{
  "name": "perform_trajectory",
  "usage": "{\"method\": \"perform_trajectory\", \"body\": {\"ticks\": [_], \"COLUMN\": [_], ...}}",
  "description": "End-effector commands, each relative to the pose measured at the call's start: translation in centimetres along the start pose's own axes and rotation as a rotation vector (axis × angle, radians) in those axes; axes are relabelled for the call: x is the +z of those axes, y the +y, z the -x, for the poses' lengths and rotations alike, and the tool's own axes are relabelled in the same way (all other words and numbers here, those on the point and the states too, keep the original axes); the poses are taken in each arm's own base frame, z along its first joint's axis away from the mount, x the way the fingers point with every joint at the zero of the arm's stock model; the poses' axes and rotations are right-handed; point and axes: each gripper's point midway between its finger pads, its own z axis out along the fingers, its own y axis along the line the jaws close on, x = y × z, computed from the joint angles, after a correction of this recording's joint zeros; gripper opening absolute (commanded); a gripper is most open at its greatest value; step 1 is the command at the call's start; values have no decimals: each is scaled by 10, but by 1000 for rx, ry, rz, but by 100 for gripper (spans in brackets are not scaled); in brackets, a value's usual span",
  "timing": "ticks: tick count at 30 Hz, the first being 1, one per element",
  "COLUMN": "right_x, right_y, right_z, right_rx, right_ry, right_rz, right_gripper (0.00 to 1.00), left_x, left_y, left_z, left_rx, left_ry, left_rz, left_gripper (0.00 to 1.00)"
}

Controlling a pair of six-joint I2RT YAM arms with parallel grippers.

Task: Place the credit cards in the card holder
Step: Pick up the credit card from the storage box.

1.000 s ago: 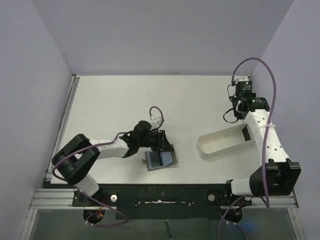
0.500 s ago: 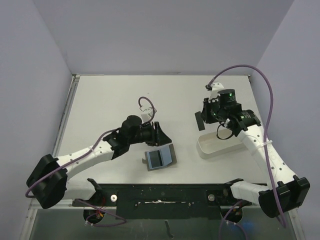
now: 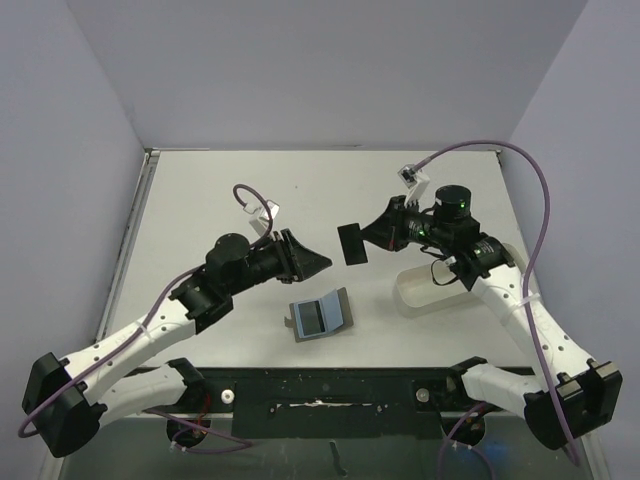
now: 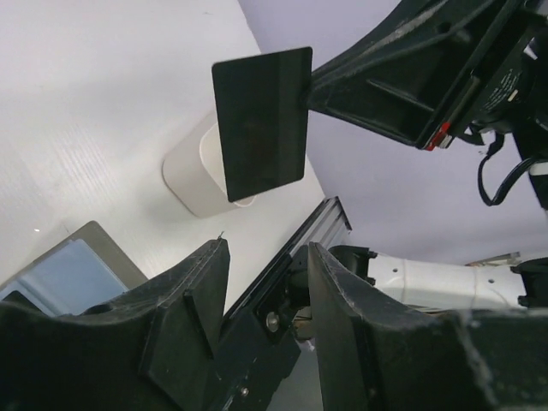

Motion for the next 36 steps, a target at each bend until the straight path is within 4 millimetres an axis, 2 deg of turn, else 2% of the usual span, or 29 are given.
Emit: {"method": "perform_trajectory", "body": {"ticks": [1,3,8,19,36], "right_x": [-8,-9,-10,-9,-7], "right_y": [42,47,59,61,65], "right_z": [17,14,8,-3,-10], "right_rx": [-46,-33,2,54,117], "right_ry": [-74,-74,-69,-47,-36], "right_rz": [191,224,314,351,384], "right_gripper": [0,0,0,0,0], "left_x": [-7,-6,-6,-7,-6], "left_y": [-20,-16,-27,-17,-23], "left_z": [27,25,28,23,22], "left_rx": [-43,-57,-92,-113,-125], "left_ry": [-133,-139,-157,-180,-186], "left_rz": [-74,-70,-143,-155,-215], "left_gripper": [41,41,41,41,37]}}
